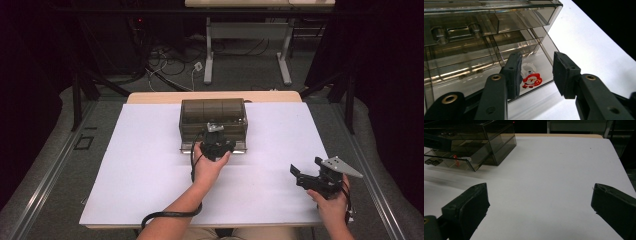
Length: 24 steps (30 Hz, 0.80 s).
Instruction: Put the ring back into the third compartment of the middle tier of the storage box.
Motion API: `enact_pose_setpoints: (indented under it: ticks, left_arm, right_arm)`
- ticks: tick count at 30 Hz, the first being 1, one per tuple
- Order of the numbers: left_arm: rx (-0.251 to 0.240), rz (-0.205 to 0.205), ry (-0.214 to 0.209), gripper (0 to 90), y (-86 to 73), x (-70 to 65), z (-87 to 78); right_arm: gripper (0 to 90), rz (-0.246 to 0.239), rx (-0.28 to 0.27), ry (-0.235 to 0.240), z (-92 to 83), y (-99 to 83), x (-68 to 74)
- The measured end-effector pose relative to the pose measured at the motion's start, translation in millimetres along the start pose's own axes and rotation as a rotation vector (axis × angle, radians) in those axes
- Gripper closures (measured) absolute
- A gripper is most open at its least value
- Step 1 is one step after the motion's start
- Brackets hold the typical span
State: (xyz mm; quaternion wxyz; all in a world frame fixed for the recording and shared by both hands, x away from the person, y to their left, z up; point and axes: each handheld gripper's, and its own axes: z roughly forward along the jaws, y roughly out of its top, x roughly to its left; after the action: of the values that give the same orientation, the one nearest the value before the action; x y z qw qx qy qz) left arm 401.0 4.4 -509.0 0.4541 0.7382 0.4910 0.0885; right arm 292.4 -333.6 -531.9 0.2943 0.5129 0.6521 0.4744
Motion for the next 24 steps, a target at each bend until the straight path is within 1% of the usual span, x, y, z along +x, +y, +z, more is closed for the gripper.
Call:
enact_pose_setpoints:
  ticks: [3, 4, 5, 7, 8, 12, 14, 15, 19, 22, 23, 24]
  left_arm:
    - [-0.002, 0.013, 0.003, 55.2, -0.4, 0.9, -3.1]
    - [-0.002, 0.020, 0.004, 54.0, -0.4, 1.3, -4.3]
    - [-0.008, 0.011, 0.001, 52.8, -0.7, 1.0, -5.4]
    - [-0.016, 0.015, -0.003, 50.3, -0.4, 1.8, -8.4]
    - [-0.018, 0.026, -0.002, 49.3, -0.2, 2.7, -10.4]
    - [-0.034, 0.027, 0.001, 45.1, -0.1, 4.0, -16.8]
    - [-0.037, 0.036, 0.000, 43.2, 0.5, 5.7, -20.7]
    - [-0.046, 0.031, 0.000, 41.9, 0.7, 5.8, -22.3]
    - [-0.054, 0.041, 0.012, 35.9, 0.9, 7.6, -29.0]
    - [-0.052, 0.042, 0.017, 34.2, 0.6, 9.3, -35.0]
    - [-0.053, 0.048, 0.027, 34.0, 0.2, 9.4, -36.7]
    - [-0.049, 0.059, 0.033, 34.0, 0.1, 10.0, -38.8]
  right_arm:
    - [1.1, -0.001, 0.001, -0.001, 0.0, -0.1, -0.1]
    - [1.1, 0.002, -0.010, 0.001, 1.0, -0.4, -0.1]
    - [1.1, 0.002, -0.011, 0.001, 1.0, -0.4, -0.3]
    - [1.1, 0.002, -0.008, 0.001, 0.7, -0.3, 0.0]
    - [1.1, 0.001, 0.001, -0.002, 0.0, 0.0, 0.2]
    - [1.1, 0.001, 0.002, -0.004, 0.5, 0.0, 0.3]
    - [1.1, 0.001, 0.001, -0.003, 0.2, -0.1, 0.1]
    - [1.1, 0.001, 0.001, -0.003, 0.1, 0.0, 0.1]
    - [1.1, 0.001, -0.001, -0.005, 0.0, 0.0, 0.4]
    - [1.1, 0.003, -0.001, -0.002, -0.3, 0.0, 0.2]
    - [1.1, 0.010, -0.006, -0.003, -0.1, -0.3, 0.7]
    - [1.1, 0.003, -0.005, -0.003, -0.1, -0.1, 0.3]
